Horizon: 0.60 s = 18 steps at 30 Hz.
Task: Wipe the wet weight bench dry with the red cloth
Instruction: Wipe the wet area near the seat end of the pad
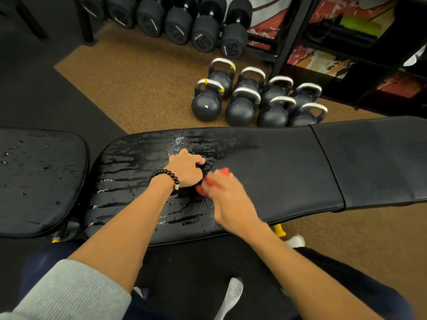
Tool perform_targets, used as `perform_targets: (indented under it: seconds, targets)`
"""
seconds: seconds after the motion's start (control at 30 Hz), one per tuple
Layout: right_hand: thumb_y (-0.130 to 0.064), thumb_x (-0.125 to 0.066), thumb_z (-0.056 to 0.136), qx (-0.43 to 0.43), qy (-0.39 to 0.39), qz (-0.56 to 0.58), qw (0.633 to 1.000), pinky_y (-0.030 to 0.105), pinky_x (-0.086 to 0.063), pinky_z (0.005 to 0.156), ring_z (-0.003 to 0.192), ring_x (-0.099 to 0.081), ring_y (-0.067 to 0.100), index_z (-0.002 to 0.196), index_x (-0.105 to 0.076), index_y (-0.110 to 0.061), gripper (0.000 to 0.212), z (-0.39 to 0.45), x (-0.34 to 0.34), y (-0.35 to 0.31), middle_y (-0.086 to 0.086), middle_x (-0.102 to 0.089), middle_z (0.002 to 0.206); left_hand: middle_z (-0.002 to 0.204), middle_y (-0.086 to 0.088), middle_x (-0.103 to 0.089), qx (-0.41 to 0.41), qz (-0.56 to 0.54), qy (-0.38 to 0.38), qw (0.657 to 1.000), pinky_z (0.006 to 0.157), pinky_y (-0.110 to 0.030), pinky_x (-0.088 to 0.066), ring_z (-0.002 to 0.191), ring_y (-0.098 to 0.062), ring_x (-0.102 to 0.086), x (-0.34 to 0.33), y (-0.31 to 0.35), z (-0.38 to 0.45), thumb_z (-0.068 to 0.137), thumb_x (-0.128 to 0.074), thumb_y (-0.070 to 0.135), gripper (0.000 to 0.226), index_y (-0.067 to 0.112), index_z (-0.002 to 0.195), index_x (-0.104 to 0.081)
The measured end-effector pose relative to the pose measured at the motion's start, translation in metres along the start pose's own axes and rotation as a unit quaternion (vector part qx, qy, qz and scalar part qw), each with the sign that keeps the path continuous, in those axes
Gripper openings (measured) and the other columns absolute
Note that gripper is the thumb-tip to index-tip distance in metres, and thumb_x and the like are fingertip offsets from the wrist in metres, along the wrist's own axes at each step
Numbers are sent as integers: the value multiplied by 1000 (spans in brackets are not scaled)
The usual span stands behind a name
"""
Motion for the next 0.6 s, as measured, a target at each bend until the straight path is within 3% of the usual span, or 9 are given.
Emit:
perform_targets:
  seconds: [0.07,0.13,0.23,0.33,0.47,0.53,0.6]
  targets:
    - [-3,-62,84,63,-28,39,997,41,-42,102,114,-55,24,110,-72,-13,30,-36,6,-2,3,-63,120,129,-7,-40,-7,6,-8,1000,110,-41,-27,127,-37,-39,-4,-5,3,92,-53,27,44,34,135,-53]
    - [0,-63,78,62,-14,36,997,37,-32,112,124,-54,21,110,-75,-17,38,-49,24,28,3,-65,127,128,-6,-39,-12,6,-9,1000,111,-43,-26,129,-36,-36,-7,-7,4,90,-56,29,46,34,135,-52]
    - [-1,-56,81,-87,13,-35,995,42,-29,110,129,-50,29,119,-69,-17,44,-27,42,84,8,-60,132,134,-6,-36,-10,4,-3,1000,112,-44,-27,129,-37,-34,-9,-7,0,91,-56,27,49,33,139,-48]
    - [-14,-48,79,-208,13,-131,969,52,-33,110,135,-40,36,134,-55,-14,55,1,28,66,12,-48,142,138,-7,-39,-11,-22,20,999,111,-42,-28,132,-36,-34,-8,-2,-9,92,-56,24,50,29,141,-49]
    - [-19,-46,79,-85,-32,-84,992,48,-28,117,137,-38,32,135,-52,-15,56,-21,-12,-24,6,-47,141,123,-14,-59,-40,-63,92,993,95,-23,-36,117,-29,-56,0,-2,-28,93,-59,15,37,15,130,-63]
    - [-21,-49,83,-13,-46,-63,997,44,-29,119,138,-41,26,134,-56,-18,52,-48,-4,-30,3,-51,142,118,-11,-62,-51,-64,109,991,92,-23,-38,107,-25,-60,0,-9,-42,93,-62,19,31,14,123,-65]
    - [-16,-50,79,28,-50,-63,996,44,-39,109,129,-51,27,125,-64,-19,48,-65,19,-1,3,-58,135,113,-6,-63,-55,-54,115,990,94,-26,-43,96,-20,-58,-3,-22,-57,92,-64,24,27,17,119,-66]
Point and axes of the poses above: each hand's wrist, its own z-axis towards the middle knuckle, its own x-axis out of the back of the hand, y = z × x, the point moved 3 cm from there along z, towards the middle knuckle
